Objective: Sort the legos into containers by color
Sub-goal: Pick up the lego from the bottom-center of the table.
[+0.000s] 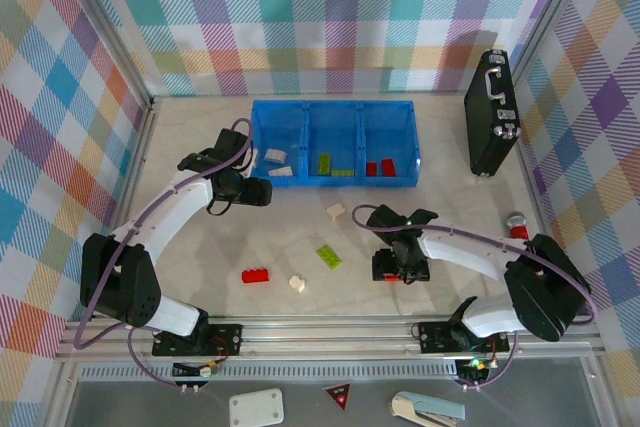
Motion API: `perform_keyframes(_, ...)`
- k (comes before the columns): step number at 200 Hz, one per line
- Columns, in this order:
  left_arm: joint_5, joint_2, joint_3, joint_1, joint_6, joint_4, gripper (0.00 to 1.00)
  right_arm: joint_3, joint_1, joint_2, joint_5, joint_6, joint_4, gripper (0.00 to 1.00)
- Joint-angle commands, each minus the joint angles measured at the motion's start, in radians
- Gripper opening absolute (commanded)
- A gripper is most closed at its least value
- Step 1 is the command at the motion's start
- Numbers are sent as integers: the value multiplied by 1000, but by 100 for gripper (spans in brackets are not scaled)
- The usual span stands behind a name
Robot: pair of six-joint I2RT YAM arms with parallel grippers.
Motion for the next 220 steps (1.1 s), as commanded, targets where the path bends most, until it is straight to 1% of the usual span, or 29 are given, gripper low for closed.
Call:
perform_keyframes(1,-12,11,5,8,18,-17,76,39,15,29,56,44,-48,78)
perform_keyframes(44,-12,17,8,10,19,-18,76,54,25,61,71,46,-48,74)
perform_keyframes(160,-6,29,12,14,19,-19,76,58,27,49,72,45,-51,66)
perform_keyframes(220,-4,29,13,16,18,-19,76,114,15,20,120,4,-105,66)
